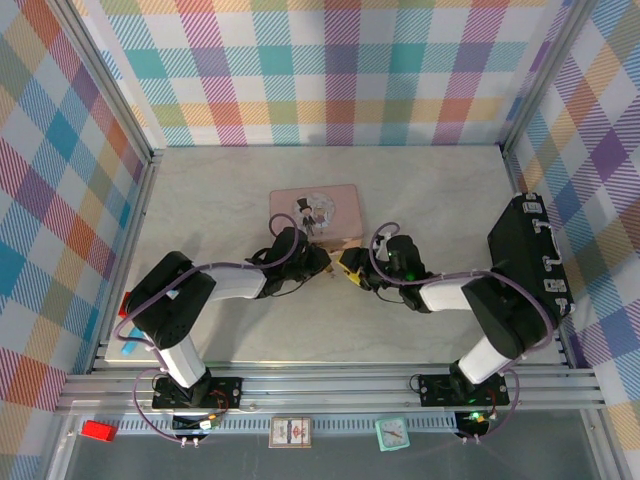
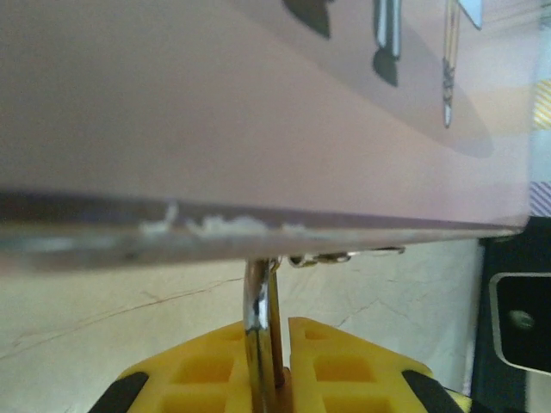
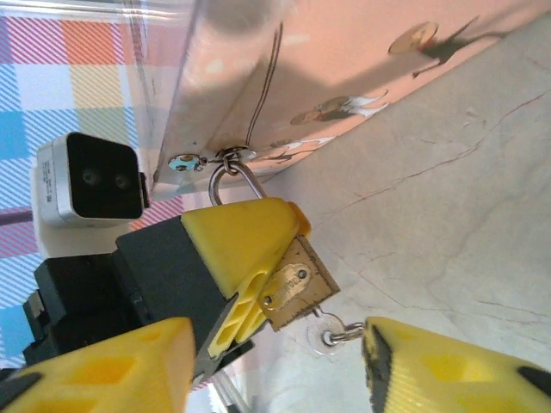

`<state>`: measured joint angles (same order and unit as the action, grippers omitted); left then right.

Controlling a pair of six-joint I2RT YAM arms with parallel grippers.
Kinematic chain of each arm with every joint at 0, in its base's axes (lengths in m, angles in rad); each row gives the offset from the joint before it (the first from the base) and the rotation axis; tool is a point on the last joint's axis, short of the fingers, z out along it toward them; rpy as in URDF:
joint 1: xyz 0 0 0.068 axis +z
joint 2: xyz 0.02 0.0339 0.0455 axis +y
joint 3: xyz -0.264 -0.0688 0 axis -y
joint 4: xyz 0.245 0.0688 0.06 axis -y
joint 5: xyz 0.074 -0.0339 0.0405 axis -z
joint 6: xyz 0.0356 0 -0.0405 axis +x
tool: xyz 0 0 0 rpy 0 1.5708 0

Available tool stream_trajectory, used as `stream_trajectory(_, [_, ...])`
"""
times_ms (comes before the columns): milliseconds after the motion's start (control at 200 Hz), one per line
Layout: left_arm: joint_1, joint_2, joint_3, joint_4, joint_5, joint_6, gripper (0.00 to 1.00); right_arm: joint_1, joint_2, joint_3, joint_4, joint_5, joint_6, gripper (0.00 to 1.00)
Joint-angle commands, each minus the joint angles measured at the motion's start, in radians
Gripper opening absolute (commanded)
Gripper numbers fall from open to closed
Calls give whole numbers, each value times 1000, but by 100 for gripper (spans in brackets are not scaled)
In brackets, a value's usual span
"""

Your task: Unlock the padlock with the key

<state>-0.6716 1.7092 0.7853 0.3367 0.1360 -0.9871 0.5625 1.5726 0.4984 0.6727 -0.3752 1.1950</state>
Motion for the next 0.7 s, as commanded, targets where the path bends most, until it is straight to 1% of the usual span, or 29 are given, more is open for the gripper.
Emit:
stream_trajectory(0, [3, -61, 58, -146, -84, 16, 0, 8, -11, 38, -194, 21, -184, 59])
stream_trajectory(80, [4, -63, 71, -175, -93, 3, 0, 30, -8, 58, -217, 19, -264, 58])
stream_trajectory(150, [7, -57, 74, -184, -85, -12, 0, 59, -28, 67, -252, 64, -349, 56])
stream_trajectory(220, [12, -54, 73, -186, -76, -27, 0, 88, -57, 53, -248, 119, -433, 55])
stream_trajectory(285, [14, -53, 73, -186, -68, -37, 0, 107, -68, 31, -203, 153, -510, 54])
stream_trajectory(350, [15, -48, 77, -197, -64, -46, 0, 111, -55, 14, -127, 134, -567, 54])
stream_trajectory(420, [17, -44, 86, -214, -55, -58, 0, 120, -31, 15, -86, 127, -616, 51])
stream_trajectory(500, [20, -40, 93, -227, -41, -71, 0, 150, -8, -11, 40, 155, -690, 48])
stream_trajectory(695, [23, -44, 114, -284, -27, -81, 0, 214, 25, 18, 45, 232, -860, 46])
